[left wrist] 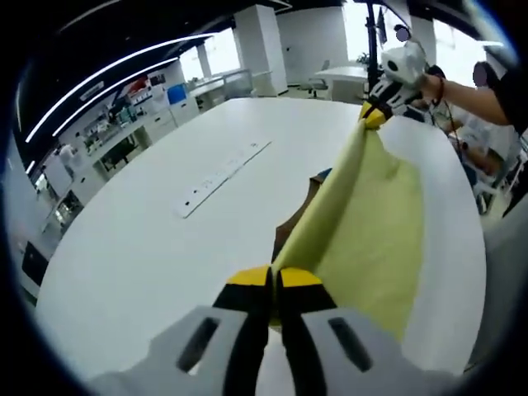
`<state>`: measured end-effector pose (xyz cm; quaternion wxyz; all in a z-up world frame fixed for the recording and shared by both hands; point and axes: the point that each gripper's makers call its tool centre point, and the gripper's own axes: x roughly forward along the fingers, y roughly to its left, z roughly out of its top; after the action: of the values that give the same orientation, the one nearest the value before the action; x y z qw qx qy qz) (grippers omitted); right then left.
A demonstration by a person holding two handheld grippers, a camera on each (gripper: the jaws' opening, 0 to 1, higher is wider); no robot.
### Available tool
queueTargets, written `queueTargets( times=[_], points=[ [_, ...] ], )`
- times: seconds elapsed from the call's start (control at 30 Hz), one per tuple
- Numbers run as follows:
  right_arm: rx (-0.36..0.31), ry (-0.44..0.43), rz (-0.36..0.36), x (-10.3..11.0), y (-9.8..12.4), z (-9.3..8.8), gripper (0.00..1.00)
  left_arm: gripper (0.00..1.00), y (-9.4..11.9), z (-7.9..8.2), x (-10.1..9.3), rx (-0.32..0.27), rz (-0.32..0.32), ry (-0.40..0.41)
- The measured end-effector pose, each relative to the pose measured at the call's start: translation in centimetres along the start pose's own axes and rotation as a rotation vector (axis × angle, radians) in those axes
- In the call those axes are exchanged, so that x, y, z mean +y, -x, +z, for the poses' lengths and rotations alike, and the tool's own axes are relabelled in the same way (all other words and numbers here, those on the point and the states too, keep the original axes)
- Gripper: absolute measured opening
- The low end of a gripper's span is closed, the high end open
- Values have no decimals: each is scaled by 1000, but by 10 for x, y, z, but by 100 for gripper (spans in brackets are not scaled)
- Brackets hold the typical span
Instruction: Fold the garment on the visible template until the final outline fits inside the template.
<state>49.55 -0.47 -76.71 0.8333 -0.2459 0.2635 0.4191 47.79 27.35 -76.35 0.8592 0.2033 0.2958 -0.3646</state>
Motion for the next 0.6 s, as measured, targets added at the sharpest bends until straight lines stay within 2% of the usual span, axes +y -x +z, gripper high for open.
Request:
queueTargets(
  times=[0.4,0.6],
  points=[
    [64,17,-1,-12,-37,-21,0,0,-25,-24,6,36,-36,55],
    [73,-26,13,-11,-41,-30,0,0,-37,-34,7,60,-43,61]
  ],
)
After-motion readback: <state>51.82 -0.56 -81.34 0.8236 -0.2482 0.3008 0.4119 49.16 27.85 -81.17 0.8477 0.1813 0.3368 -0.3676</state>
